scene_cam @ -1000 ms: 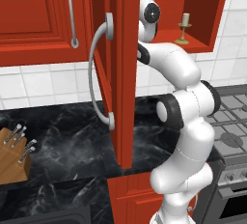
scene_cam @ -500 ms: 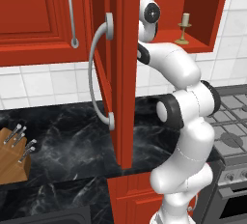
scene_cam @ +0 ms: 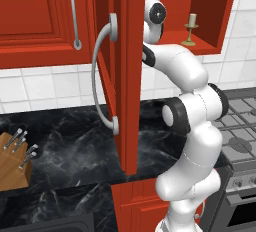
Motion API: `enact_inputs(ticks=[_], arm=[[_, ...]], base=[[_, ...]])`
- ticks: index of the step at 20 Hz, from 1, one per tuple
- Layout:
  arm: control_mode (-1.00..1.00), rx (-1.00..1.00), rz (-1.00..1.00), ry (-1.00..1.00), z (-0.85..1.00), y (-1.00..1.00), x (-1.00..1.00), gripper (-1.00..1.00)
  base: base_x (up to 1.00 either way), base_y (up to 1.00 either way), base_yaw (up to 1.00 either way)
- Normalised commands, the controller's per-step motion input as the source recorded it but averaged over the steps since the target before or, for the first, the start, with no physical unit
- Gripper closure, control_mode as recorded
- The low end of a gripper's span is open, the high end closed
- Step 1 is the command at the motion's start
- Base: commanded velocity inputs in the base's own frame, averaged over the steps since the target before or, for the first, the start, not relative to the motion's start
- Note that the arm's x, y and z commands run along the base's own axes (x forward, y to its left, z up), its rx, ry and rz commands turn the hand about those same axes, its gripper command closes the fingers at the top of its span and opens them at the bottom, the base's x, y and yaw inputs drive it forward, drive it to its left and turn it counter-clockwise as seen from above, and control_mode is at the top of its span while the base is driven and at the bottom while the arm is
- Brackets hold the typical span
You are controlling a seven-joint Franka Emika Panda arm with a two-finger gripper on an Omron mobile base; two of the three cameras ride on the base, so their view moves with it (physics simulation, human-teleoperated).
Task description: Get the candle and the wine from the cabinet and move them to the dining counter.
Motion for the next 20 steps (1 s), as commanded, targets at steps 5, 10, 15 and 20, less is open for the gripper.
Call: enact_inputs(ticks=[5,10,15,20], arm=[[-1.0,0.0,0.0,0.0,0.0,0.0,0.0,1.0],[-1.0,0.0,0.0,0.0,0.0,0.0,-0.09,1.0],[-1.0,0.0,0.0,0.0,0.0,-0.02,-0.33,1.0],[-1.0,0.0,0.0,0.0,0.0,-0.09,-0.47,1.0]], base=[[0.0,0.0,0.0],[0.0,0.0,0.0],[0.0,0.0,0.0],[0.0,0.0,0.0]])
